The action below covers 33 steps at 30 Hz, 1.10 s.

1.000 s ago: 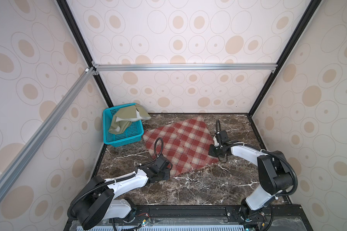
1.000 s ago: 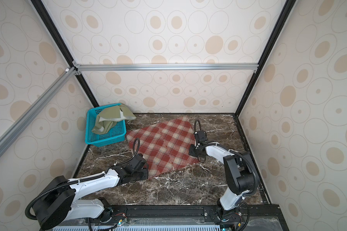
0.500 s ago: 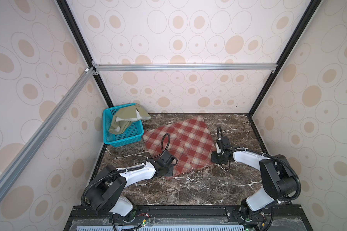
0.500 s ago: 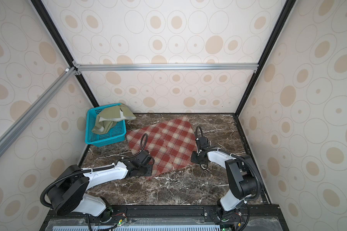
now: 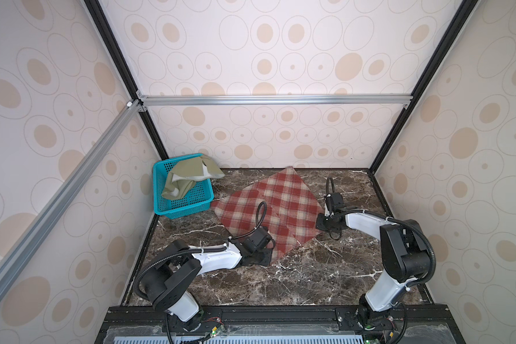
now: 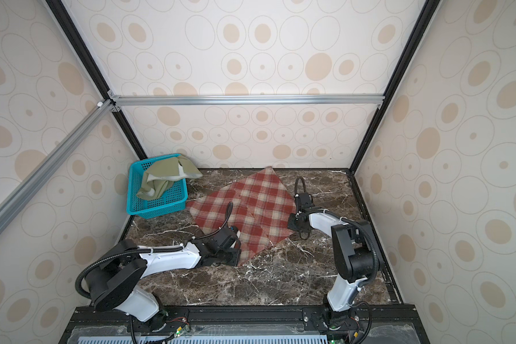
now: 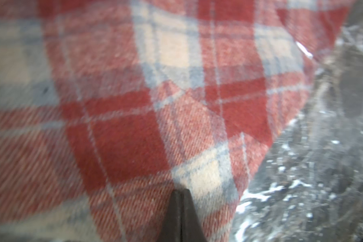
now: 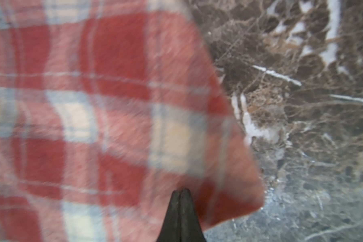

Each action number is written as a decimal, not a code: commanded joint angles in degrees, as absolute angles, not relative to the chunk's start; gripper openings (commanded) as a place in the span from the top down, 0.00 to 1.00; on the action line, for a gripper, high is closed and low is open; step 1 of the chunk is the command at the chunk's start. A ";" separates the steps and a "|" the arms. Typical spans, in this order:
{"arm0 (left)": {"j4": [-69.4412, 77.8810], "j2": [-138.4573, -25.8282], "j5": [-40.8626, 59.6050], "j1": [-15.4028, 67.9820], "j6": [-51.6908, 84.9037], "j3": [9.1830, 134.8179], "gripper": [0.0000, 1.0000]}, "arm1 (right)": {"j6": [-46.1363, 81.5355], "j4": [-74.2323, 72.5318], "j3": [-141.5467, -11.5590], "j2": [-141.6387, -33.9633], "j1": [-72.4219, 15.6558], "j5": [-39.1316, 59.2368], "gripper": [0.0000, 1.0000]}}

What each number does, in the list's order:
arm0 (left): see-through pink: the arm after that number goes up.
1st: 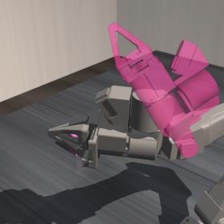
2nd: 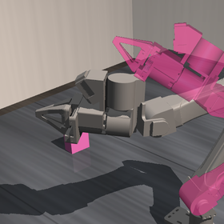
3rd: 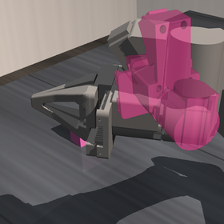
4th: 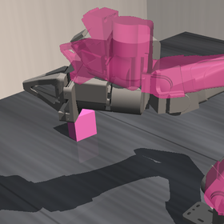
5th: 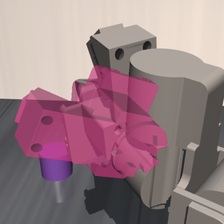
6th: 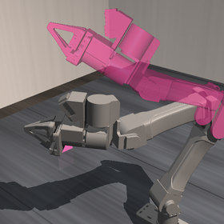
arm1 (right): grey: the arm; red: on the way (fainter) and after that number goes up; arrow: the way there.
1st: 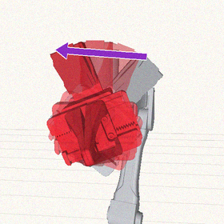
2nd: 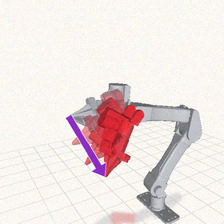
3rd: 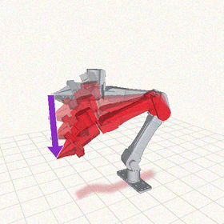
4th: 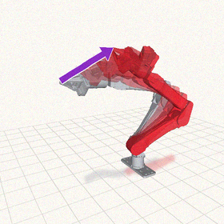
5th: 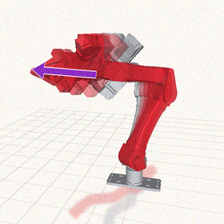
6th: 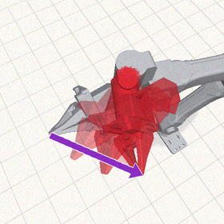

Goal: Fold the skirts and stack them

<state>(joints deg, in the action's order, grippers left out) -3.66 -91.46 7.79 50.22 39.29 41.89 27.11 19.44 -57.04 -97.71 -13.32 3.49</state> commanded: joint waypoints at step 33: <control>-8.76 -71.45 9.81 19.42 42.42 33.75 0.98 | 32.27 30.32 -45.77 -83.91 -39.84 8.98 1.00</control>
